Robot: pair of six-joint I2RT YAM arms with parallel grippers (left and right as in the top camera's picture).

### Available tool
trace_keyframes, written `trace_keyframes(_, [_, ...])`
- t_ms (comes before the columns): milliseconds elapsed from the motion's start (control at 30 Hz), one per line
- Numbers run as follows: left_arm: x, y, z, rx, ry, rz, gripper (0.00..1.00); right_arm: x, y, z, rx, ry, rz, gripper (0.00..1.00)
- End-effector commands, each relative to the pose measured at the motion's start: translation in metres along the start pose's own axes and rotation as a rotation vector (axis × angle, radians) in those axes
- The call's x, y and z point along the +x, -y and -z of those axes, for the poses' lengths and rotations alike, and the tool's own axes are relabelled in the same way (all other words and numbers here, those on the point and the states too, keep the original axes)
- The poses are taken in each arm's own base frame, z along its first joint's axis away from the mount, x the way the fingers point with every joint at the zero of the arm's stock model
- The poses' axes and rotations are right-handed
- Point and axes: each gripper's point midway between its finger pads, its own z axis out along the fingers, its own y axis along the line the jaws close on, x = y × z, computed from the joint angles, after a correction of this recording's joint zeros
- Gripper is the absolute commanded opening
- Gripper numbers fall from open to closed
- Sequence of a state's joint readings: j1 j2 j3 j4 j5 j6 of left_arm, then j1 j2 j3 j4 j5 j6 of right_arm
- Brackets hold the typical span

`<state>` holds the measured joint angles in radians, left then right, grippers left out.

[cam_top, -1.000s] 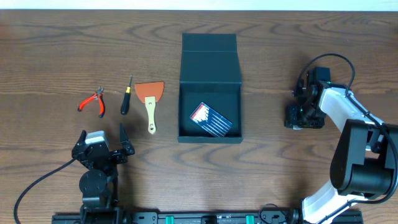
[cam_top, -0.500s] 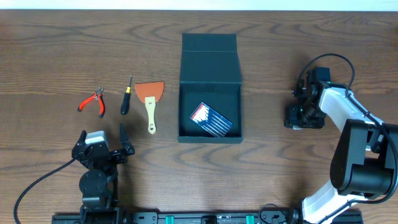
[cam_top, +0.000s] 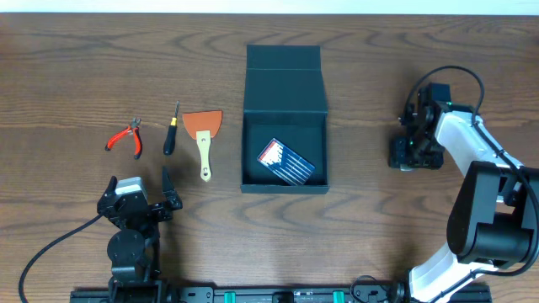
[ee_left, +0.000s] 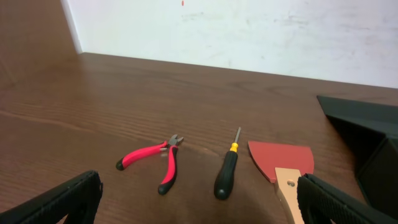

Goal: Pack container
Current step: 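Lift the hammer and carry it over the green box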

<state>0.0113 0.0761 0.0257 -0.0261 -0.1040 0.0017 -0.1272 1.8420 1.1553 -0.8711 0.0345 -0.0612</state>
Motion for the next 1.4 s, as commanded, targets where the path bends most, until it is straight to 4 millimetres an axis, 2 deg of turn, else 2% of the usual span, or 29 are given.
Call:
trace_keyframes(0, [0.018, -0.004, -0.001, -0.018, -0.05, -0.021, 0.98, -0.016, 0.0, 0.013, 0.011, 0.037, 0.005, 0.47])
trace_keyframes(233, [0.018, -0.004, -0.001, -0.018, -0.05, -0.021, 0.99, -0.044, -0.012, 0.052, 0.012, 0.098, 0.045, 0.46])
trace_keyframes(433, [0.018, -0.004, -0.001, -0.018, -0.05, -0.021, 0.98, -0.068, -0.044, 0.104, 0.008, 0.172, 0.138, 0.47])
trace_keyframes(600, [0.018, -0.004, -0.001, -0.018, -0.05, -0.021, 0.98, -0.075, -0.094, 0.145, -0.003, 0.234, 0.281, 0.46])
trace_keyframes(767, [0.018, -0.004, -0.001, -0.018, -0.05, -0.021, 0.98, -0.064, -0.159, 0.173, -0.029, 0.285, 0.441, 0.47])
trace_keyframes(933, [0.018, -0.004, -0.001, -0.018, -0.05, -0.021, 0.99, -0.037, -0.217, 0.179, -0.049, 0.293, 0.622, 0.49])
trace_keyframes(1067, [0.018, -0.004, -0.001, -0.018, -0.05, -0.021, 0.98, -0.019, -0.245, 0.179, -0.06, 0.29, 0.703, 0.49])
trace_keyframes(1200, [0.018, -0.004, -0.001, -0.018, -0.05, -0.021, 0.99, -0.007, -0.258, 0.177, -0.061, 0.281, 0.775, 0.49])
trace_keyframes(1367, [0.018, -0.004, -0.001, -0.018, -0.05, -0.021, 0.99, 0.007, -0.263, 0.163, -0.085, 0.229, 0.841, 0.49])
